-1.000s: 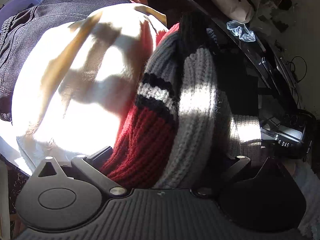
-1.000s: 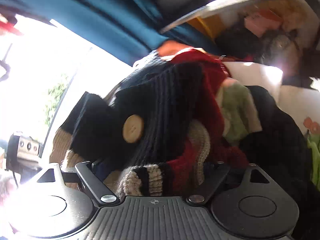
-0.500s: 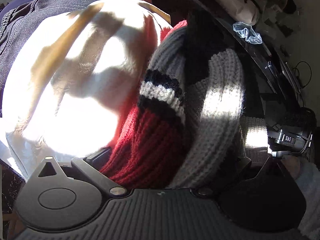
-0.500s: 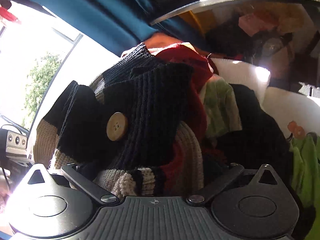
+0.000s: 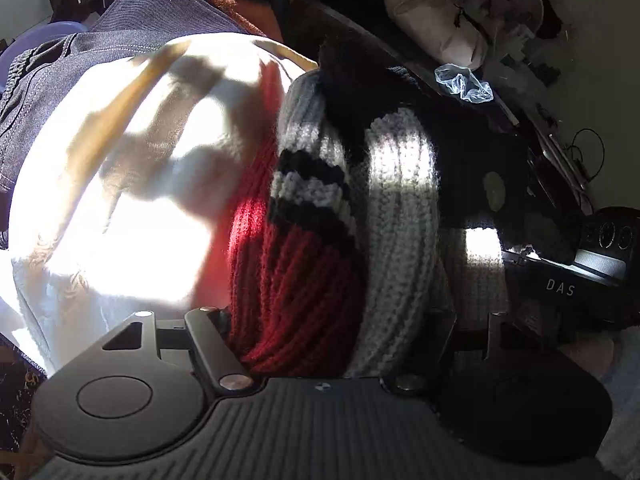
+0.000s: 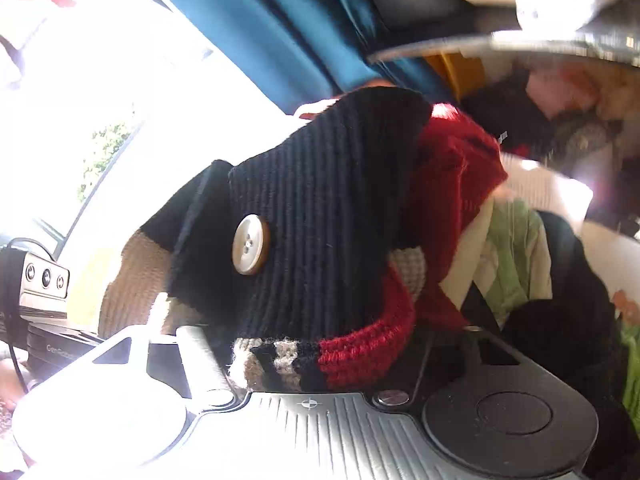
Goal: Fold clothes
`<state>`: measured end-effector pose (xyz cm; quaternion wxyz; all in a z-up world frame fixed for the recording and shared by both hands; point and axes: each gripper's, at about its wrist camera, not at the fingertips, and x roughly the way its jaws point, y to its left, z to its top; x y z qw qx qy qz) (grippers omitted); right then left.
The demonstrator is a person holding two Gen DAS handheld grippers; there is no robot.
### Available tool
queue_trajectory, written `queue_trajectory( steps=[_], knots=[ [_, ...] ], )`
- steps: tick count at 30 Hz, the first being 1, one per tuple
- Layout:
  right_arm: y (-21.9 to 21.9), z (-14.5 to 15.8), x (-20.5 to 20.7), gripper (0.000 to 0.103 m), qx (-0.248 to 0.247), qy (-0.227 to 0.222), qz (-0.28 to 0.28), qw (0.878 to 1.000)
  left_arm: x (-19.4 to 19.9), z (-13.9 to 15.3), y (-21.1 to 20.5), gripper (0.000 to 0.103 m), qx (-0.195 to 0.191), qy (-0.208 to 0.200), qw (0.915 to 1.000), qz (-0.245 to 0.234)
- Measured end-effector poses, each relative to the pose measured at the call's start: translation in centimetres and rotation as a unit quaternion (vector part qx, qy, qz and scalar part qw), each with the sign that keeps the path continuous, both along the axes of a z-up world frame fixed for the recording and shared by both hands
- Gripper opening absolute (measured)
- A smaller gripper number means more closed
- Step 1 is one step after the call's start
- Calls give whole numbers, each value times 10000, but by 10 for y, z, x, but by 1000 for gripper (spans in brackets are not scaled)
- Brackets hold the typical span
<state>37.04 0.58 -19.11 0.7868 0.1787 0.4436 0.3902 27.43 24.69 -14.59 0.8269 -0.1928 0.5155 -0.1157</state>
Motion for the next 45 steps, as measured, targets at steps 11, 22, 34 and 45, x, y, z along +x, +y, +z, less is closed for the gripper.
queue_trajectory(
  steps=[11,22,34,45],
  knots=[
    [27,79,-52,43,-30,-1266,-109,9919,-34,49,21,50,-416,-633,9971,109],
    [38,154,-79,42,-30,-2054,-289,9783,-44,99,29,49,-669,-1350,9885,-128],
    [12,224,-132,42,-281,-2650,-1226,9560,-33,145,-1,49,-882,-2146,9657,-1170],
    [-71,280,-224,42,-1418,-2872,-2470,9145,-35,150,-122,49,-1892,-2216,9226,-2528]
  ],
)
